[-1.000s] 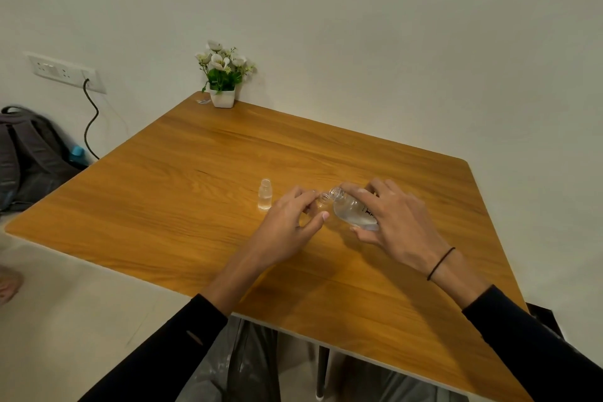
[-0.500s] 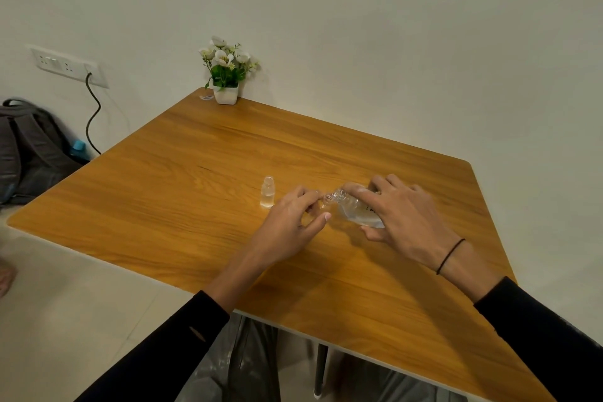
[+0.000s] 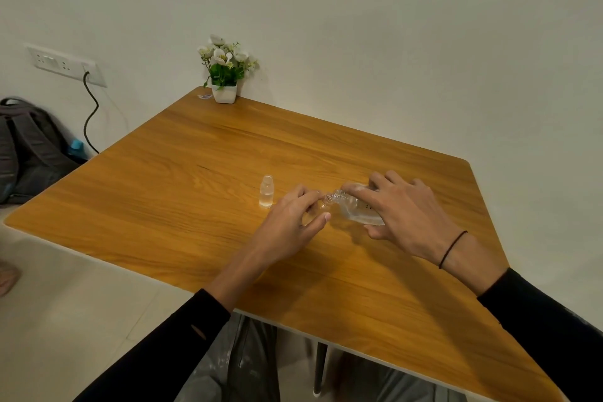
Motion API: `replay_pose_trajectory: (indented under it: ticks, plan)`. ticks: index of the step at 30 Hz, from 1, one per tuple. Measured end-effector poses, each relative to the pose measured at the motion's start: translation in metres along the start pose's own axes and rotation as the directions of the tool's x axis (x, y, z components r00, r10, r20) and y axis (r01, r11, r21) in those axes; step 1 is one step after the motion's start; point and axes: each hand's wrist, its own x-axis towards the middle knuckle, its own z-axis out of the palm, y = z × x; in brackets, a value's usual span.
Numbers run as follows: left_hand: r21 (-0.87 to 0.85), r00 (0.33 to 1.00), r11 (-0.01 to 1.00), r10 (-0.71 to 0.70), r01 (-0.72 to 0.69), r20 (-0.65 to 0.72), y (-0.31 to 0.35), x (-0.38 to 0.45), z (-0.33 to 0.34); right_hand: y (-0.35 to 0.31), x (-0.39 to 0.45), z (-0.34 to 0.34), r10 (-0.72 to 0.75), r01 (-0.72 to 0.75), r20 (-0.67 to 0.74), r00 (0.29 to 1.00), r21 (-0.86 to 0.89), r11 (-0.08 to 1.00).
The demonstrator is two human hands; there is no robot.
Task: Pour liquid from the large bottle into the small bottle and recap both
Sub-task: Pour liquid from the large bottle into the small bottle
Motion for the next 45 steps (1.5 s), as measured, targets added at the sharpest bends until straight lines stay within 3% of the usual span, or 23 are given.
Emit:
replay_pose_trajectory:
  ticks: [45]
  plan:
    - [0.015, 1.000, 1.000, -0.007, 0.007, -0.002, -0.002, -0.001, 0.003, -0.002, 0.006, -0.014, -0.019, 0.021, 0.033, 0.999, -0.057, 0.998]
